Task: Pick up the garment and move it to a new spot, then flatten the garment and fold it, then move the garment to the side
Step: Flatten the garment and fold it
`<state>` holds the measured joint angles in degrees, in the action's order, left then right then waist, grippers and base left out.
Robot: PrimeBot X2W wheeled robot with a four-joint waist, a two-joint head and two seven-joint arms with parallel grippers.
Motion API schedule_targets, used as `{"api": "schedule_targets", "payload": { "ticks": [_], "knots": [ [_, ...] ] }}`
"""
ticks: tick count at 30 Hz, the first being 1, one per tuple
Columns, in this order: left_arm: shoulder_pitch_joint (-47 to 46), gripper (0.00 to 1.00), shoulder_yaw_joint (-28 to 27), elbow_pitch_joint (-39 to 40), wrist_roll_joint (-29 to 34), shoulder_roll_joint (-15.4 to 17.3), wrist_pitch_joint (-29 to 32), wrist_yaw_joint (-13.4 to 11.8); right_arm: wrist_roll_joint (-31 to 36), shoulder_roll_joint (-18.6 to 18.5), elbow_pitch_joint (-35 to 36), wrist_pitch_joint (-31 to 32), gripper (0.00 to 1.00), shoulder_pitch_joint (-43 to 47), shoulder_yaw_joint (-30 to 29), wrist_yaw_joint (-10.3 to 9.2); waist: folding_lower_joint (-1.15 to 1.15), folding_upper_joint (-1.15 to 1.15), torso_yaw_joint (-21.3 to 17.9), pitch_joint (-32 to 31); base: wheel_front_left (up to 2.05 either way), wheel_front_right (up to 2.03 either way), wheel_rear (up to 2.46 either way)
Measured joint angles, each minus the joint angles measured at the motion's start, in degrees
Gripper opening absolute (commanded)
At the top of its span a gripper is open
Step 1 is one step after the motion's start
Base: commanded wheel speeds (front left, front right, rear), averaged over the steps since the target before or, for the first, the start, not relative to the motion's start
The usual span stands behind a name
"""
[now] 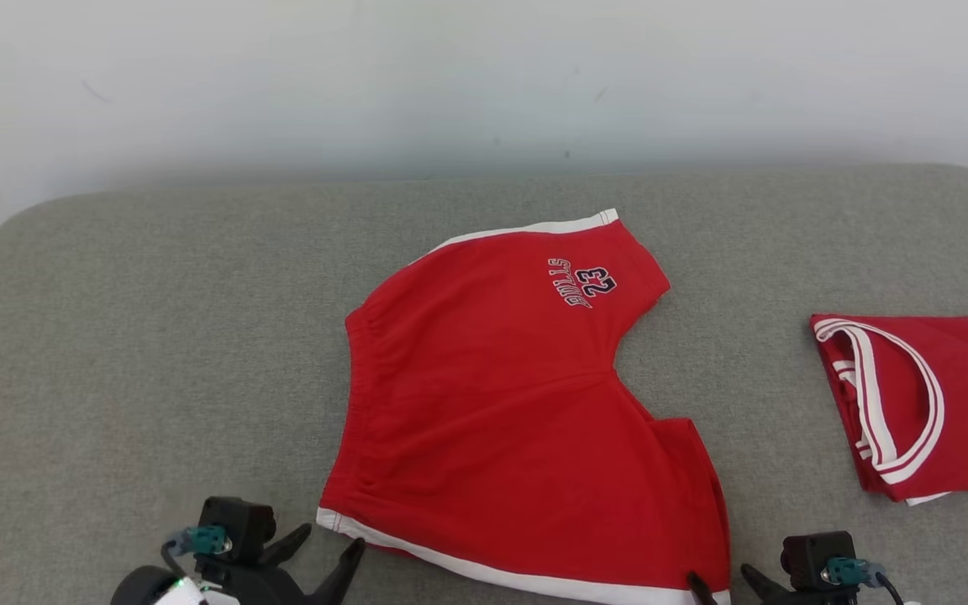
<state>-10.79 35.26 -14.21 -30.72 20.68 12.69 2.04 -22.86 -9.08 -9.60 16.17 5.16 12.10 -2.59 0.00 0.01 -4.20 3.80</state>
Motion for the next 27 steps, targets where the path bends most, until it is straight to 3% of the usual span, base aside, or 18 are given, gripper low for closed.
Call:
{"api": "schedule_targets", "payload": {
  "ticks": [15, 16, 17, 18, 19, 20, 23, 25, 26, 27],
  "knots": [
    [-2.89, 1.0, 0.14, -3.48, -0.66, -1.52, 3.81, 0.19, 0.02, 0.1, -1.66, 4.24, 0.98, -0.64, -0.42, -1.3, 0.0, -0.01, -0.29, 1.58, 0.0, 0.0, 0.0],
    [-3.2, 1.0, 0.2, -3.56, -0.66, -1.7, 3.92, 0.52, 0.02, 0.11, -1.71, 4.58, 0.86, -0.82, -0.38, -1.45, 0.0, -0.01, -0.11, 1.62, 0.0, 0.0, 0.0],
    [-3.41, 1.0, 0.21, -3.67, -0.67, -1.82, 3.93, 0.51, 0.02, 0.16, -1.78, 4.69, 0.47, -0.96, -0.26, -1.47, 0.0, -0.01, 0.06, 1.67, 0.0, 0.0, 0.0],
    [-3.52, 1.0, 0.21, -3.8, -0.67, -1.81, 3.93, 0.51, 0.02, 0.21, -1.81, 5.09, 0.34, -1.07, -0.2, -1.51, 0.0, -0.01, 0.18, 1.7, 0.0, 0.0, 0.0],
    [-3.54, 1.0, 0.21, -3.93, -0.67, -1.78, 3.98, 0.52, 0.01, 0.23, -1.89, 5.42, 0.31, -1.13, -0.18, -1.52, 0.0, -0.01, 0.26, 1.73, 0.0, 0.0, 0.0],
    [-3.59, 1.0, 0.34, -4.01, -0.67, -1.82, 4.22, 0.56, -0.11, 0.24, -1.92, 5.67, 0.31, -1.05, -0.23, -1.52, 0.0, -0.01, 0.37, 1.76, 0.0, 0.0, 0.0],
    [-3.62, 1.0, 0.45, -4.31, -0.79, -2.04, 4.42, 0.57, -0.3, 0.23, -2.04, 7.16, 0.5, -0.93, 0.21, -1.52, 0.0, -0.01, 0.8, 1.9, 0.0, 0.0, 0.0],
    [-3.62, 1.0, 0.42, -4.58, -1.55, -1.99, 4.42, 0.57, -0.32, 0.09, -1.9, 7.83, 0.71, -0.86, 0.18, -1.51, 0.0, -0.01, 0.93, 1.95, 0.0, 0.0, 0.0],
    [-3.62, 1.0, 0.42, -4.61, -1.68, -1.99, 4.43, 0.57, -0.32, 0.03, -1.69, 8.14, 0.91, -0.79, 0.18, -1.52, 0.0, -0.01, 0.97, 1.97, 0.0, 0.0, 0.0],
    [-3.62, 1.0, 0.42, -4.63, -1.68, -1.99, 4.43, 0.57, -0.32, -0.03, -1.56, 8.39, 1.0, -0.74, 0.14, -1.52, 0.0, -0.01, 0.99, 2.0, 0.0, 0.0, 0.0]
  ]
}}
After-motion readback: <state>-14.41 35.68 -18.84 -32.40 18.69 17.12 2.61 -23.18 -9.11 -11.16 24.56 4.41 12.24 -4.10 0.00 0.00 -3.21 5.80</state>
